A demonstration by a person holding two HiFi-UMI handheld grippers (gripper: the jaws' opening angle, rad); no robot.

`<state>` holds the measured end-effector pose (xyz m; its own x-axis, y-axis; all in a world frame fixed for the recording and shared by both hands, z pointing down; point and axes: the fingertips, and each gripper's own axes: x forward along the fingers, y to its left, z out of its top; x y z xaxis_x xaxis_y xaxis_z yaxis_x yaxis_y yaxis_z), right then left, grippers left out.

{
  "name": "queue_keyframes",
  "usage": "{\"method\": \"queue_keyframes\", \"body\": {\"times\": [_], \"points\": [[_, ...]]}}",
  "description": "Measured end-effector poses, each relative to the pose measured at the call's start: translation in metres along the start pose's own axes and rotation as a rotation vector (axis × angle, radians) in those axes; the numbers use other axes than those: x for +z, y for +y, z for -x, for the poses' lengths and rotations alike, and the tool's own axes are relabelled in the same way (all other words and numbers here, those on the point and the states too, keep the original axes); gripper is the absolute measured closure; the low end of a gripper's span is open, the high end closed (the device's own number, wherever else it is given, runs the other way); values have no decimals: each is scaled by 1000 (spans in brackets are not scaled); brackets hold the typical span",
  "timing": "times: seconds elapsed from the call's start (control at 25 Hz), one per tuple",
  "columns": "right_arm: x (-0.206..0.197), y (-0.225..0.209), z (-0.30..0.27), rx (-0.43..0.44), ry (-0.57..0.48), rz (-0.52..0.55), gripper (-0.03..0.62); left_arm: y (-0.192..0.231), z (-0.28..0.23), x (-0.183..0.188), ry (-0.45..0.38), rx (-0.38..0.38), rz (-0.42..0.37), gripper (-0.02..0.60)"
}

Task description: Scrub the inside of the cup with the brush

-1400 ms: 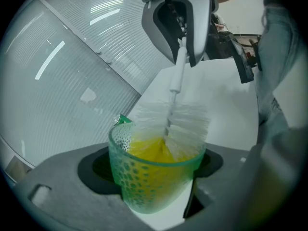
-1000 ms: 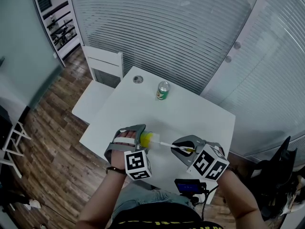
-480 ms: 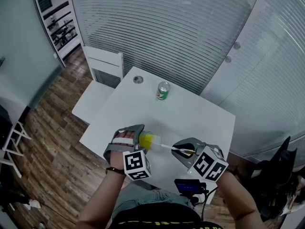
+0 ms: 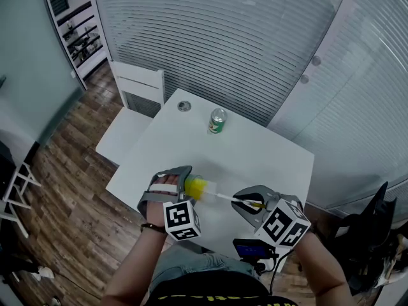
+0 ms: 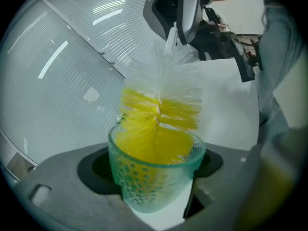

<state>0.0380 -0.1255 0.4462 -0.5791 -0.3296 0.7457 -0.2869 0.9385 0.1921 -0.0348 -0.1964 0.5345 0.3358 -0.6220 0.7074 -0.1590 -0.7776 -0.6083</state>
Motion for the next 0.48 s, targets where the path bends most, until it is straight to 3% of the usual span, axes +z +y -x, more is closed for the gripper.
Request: {"method": "queue_keyframes", "body": {"times": [0.48], "points": [[-18, -1, -1, 8, 31, -49, 548, 3, 2, 1, -2, 8, -9, 164]]}}
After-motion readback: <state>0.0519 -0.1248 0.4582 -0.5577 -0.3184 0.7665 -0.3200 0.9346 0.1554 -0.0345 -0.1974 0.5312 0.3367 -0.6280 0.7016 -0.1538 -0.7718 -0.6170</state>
